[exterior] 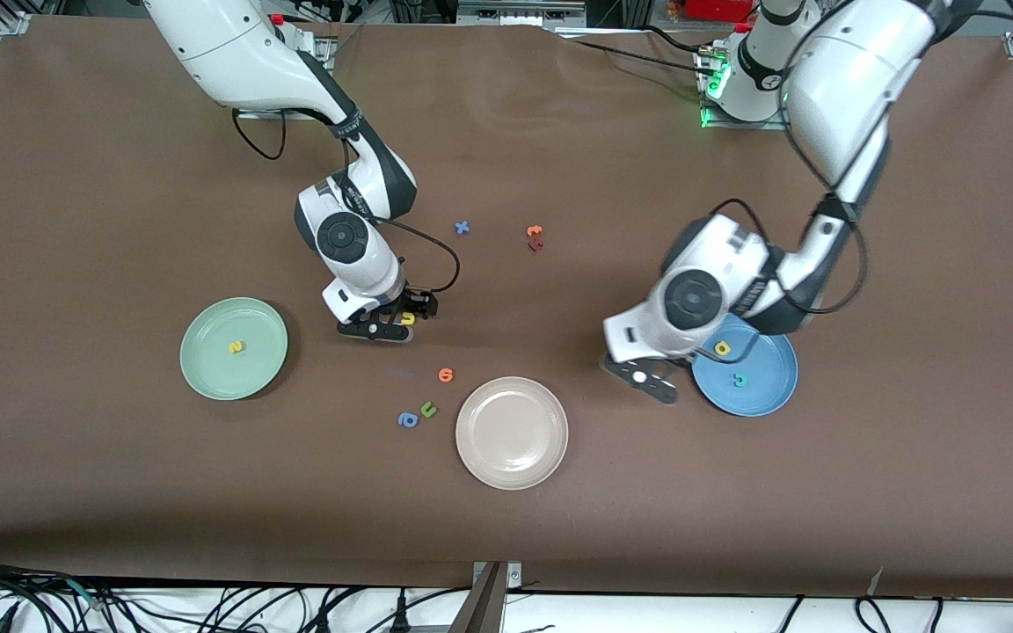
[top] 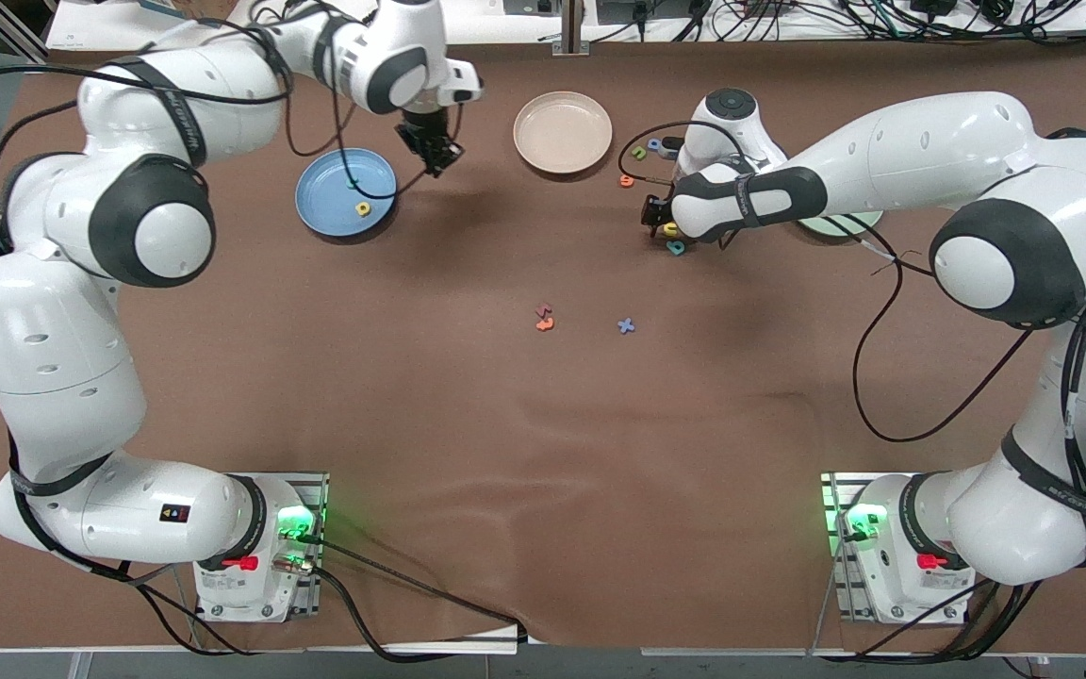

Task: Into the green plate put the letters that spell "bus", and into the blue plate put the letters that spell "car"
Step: 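Drop the 1 on the blue plate while the right gripper carries the u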

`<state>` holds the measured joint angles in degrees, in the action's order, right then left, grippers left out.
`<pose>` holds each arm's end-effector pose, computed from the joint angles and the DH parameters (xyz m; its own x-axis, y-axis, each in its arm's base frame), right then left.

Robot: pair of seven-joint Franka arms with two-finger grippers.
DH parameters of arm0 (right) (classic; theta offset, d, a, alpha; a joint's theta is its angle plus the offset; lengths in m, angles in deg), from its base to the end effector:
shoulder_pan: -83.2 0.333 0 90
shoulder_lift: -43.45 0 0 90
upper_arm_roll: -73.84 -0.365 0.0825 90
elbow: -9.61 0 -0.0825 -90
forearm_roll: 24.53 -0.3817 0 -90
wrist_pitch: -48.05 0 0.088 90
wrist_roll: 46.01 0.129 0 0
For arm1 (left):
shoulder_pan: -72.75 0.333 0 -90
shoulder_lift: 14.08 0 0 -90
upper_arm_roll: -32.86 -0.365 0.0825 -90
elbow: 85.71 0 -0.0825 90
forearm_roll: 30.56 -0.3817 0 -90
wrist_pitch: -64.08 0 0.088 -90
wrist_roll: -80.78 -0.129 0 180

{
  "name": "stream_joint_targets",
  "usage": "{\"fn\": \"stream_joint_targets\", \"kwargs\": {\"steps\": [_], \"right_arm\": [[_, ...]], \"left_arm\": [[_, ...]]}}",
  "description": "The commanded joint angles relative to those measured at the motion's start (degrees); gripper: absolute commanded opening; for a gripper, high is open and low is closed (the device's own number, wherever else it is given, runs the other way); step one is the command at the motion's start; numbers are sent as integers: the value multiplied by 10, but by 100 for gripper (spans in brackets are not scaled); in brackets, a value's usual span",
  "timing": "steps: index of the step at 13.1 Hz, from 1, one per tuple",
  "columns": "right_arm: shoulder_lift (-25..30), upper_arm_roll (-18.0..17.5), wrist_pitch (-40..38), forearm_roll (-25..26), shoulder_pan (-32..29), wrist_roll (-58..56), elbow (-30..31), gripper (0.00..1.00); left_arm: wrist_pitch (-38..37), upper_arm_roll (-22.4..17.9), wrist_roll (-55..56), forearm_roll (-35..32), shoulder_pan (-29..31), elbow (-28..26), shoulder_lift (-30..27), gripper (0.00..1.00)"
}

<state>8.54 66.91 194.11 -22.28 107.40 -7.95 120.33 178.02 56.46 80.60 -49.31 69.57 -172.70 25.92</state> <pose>0.5582 0.3323 0.1909 0.9938 -0.1098 -0.0188 -0.1106 -0.9929 -0.0447 0.6685 -0.2519 0.2790 0.8346 -0.5267 -0.1615 -0.5353 -0.8446 -0.0116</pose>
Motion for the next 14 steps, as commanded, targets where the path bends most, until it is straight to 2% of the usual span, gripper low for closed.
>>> {"fn": "stream_joint_targets", "kwargs": {"steps": [1, 3, 4, 5, 6, 8, 10, 13, 14], "right_arm": [[0, 0, 0, 8, -1, 2, -4, 88], [-1, 0, 3, 9, -1, 2, -4, 83], [-2, 1, 6, 10, -2, 2, -4, 78], [-3, 1, 7, 16, -1, 3, -4, 70], [-4, 1, 8, 21, -1, 3, -4, 65], [-4, 2, 9, 22, -1, 3, -4, 63], [-5, 3, 10, 23, -2, 2, -4, 45], [-2, 4, 10, 32, -6, -8, -4, 7], [2, 9, 9, 32, -7, -20, -4, 0]], "left_arm": [[-28, 5, -82, -17, 52, -12, -12, 0], [-29, 4, -121, -18, 85, -19, -9, 0], [-29, 4, -134, -18, 98, -19, -5, 7], [-29, 4, -135, -13, 103, -19, -4, 57], [-29, 5, -137, -11, 102, -16, -4, 100], [-49, 15, -128, 15, 98, -11, -10, 100], [-89, 17, -119, 61, 97, 7, -25, 100], [-173, 18, -118, 86, 97, 28, -82, 100], [-205, 17, -118, 97, 98, 38, -98, 100]]}}
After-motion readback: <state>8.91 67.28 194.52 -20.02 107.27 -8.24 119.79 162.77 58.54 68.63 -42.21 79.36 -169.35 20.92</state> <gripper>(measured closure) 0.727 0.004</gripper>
